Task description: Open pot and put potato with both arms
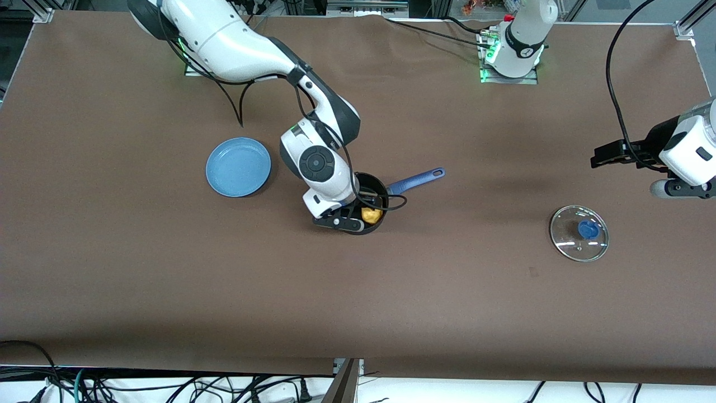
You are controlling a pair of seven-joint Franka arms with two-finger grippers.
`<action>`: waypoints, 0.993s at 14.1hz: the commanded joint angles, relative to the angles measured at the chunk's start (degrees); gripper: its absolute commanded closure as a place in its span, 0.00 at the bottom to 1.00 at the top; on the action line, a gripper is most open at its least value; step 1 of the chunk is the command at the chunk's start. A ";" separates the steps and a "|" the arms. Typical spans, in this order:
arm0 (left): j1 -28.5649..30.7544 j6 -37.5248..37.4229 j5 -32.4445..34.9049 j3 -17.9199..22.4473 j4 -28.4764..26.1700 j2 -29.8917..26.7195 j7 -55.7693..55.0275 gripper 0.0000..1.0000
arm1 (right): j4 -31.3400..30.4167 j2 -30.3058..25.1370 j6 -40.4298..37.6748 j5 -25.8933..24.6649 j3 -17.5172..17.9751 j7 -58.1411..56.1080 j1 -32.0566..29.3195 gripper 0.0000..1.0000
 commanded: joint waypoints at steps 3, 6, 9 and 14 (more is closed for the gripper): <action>-0.08 -0.66 1.05 -0.15 1.86 0.80 -0.25 0.00 | -1.35 -13.04 -15.56 -0.75 -7.99 -1.10 -0.01 0.00; 0.10 -0.66 1.40 -0.06 1.86 0.72 -0.16 0.00 | -1.62 -17.79 -24.35 -0.58 -15.11 -11.27 -0.10 0.00; 0.10 -0.66 1.49 -0.06 1.95 0.72 -0.08 0.00 | -4.42 -22.80 -28.85 -0.23 -21.88 -20.42 -0.27 0.00; -0.17 -0.66 3.69 -0.50 1.95 0.72 -0.08 0.00 | -16.45 -34.66 -27.63 0.04 -26.92 -32.12 -4.46 0.00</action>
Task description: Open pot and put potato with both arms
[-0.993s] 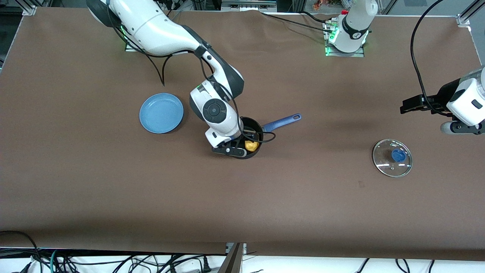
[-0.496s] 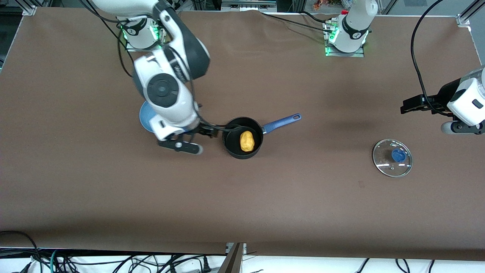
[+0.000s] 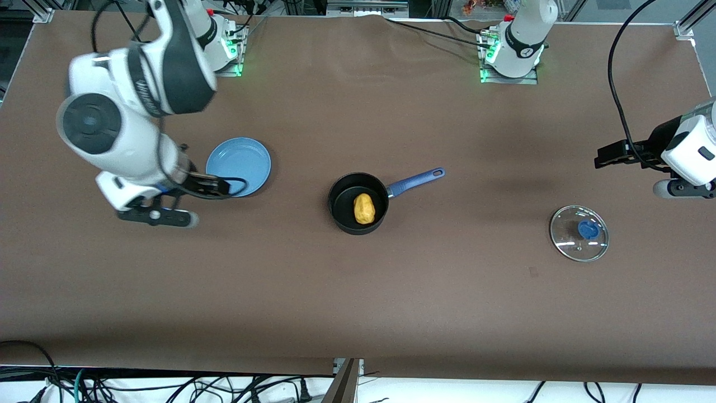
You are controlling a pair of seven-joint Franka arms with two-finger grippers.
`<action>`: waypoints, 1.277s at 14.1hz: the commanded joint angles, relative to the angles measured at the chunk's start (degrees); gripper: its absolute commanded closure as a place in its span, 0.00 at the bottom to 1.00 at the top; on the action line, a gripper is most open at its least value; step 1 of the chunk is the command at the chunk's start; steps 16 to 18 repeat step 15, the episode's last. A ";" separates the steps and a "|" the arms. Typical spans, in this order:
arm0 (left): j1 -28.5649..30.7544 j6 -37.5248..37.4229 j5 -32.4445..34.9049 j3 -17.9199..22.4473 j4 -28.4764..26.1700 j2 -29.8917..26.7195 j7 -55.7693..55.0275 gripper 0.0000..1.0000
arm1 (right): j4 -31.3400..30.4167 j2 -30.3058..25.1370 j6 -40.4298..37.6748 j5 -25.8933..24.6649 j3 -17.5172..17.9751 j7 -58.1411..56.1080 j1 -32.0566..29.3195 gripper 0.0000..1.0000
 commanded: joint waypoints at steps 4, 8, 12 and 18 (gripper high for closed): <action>0.06 -0.66 1.04 -0.40 1.68 0.70 -0.16 0.00 | -15.55 -15.24 2.16 -2.40 8.91 -12.26 -15.90 0.00; 0.06 -0.66 1.04 -0.40 1.68 0.70 -0.16 0.00 | -21.88 -20.95 4.89 -5.67 22.36 -12.54 -30.32 0.00; 0.06 -0.74 0.95 -0.40 1.68 0.70 -0.16 0.00 | -21.19 -21.75 4.28 -4.53 22.48 -13.94 -33.52 0.00; -0.02 -0.74 1.04 -0.49 1.68 0.70 -0.16 0.00 | -21.19 -22.19 3.40 -4.44 22.30 -13.86 -33.61 0.00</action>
